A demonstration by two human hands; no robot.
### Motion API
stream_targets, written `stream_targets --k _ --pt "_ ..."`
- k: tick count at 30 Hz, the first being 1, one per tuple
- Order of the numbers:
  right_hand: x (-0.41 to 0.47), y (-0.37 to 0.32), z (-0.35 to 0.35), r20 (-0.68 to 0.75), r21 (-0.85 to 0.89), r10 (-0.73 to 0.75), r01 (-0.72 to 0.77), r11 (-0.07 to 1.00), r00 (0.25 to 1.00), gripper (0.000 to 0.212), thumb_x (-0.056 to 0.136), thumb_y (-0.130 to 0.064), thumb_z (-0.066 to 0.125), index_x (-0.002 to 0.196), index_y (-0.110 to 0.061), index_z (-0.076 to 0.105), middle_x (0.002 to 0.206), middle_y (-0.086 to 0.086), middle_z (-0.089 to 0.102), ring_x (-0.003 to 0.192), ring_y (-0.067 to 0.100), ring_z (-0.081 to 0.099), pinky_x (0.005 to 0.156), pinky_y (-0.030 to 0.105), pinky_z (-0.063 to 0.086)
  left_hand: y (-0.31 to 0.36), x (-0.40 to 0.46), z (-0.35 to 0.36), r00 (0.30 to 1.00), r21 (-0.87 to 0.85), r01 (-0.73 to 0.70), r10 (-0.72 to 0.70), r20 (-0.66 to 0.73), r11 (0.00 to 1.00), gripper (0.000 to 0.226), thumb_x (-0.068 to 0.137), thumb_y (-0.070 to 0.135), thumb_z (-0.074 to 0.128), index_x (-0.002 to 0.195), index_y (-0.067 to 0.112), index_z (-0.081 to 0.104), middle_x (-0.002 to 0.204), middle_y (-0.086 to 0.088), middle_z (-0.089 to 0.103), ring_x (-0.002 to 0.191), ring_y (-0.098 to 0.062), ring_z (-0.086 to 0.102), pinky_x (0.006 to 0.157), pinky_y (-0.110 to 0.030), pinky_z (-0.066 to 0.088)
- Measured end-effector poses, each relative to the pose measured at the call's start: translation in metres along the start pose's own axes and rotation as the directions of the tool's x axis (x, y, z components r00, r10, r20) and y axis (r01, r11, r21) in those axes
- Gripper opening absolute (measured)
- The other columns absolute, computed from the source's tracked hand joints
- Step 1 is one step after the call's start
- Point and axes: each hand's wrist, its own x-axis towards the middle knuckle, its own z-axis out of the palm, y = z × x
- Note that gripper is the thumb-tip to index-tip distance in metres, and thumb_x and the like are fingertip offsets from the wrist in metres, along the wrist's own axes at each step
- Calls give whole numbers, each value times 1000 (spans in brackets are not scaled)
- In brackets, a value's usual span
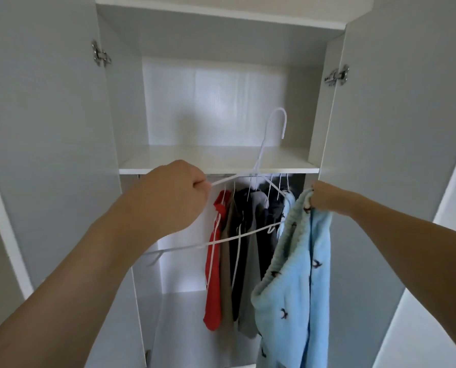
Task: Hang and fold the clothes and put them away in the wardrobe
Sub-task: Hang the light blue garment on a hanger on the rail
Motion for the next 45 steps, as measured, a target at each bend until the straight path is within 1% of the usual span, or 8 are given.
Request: stream_targets --k 7,23,29,33,37,40,43,45 --pt "-30 1 -27 37 -259 -2 12 966 999 14 95 -7 43 99 -3 56 96 9 56 88 22 51 53 16 34 35 -11 -13 996 26 -87 87 12 996 32 97 29 46 84 10 68 62 -4 58 54 -18 52 55 -27 43" --pt "-50 10 -56 -41 -367 -61 42 929 997 32 100 -20 40 124 -8 57 118 3 59 121 24 51 98 29 44 68 -17 9 977 77 -210 212 -16 975 32 97 30 45 78 14 64 65 -7 59 63 -23 57 60 -29 43" --pt "-49 -8 -57 4 9 -93 93 996 996 10 85 -3 53 94 -5 56 92 8 51 87 23 47 65 27 38 44 15 32 979 139 -191 199 -44 972 36 96 31 44 66 14 52 62 -2 53 60 -20 53 54 -26 35" --pt "-67 -15 -65 143 303 -227 176 937 963 17 79 10 47 81 -1 60 83 7 60 82 18 55 68 24 39 30 30 33 952 344 -147 227 -207 928 34 99 39 38 78 22 59 69 3 59 68 -18 55 58 -27 33" --pt "-74 -19 -60 102 504 -249 166 848 963 19 68 6 56 83 -5 55 74 6 50 77 19 46 60 26 31 30 45 32 886 438 -164 327 -328 884 33 101 39 36 93 23 63 72 6 58 72 -20 51 75 -32 33" --pt "-75 -22 -58 51 601 -250 170 781 967 20 70 3 53 79 -15 51 74 8 49 71 22 46 57 28 33 31 49 47 735 494 -119 411 -539 861 23 90 23 55 111 18 62 108 -8 58 103 -31 50 97 -46 33" --pt "-74 -24 -61 5 670 -296 216 710 955 24 73 5 49 78 -16 57 75 7 56 69 21 51 59 28 39 35 29 85 652 369 -309 478 -589 876 44 81 23 56 124 15 54 125 -11 48 115 -30 46 102 -44 36" --pt "-75 -23 -64 -3 704 -321 230 672 947 21 61 -3 50 67 -17 64 67 5 60 66 24 52 61 29 38 42 11 116 798 12 -452 410 -442 892 45 81 31 53 125 17 52 121 -2 49 109 -20 48 96 -38 43"
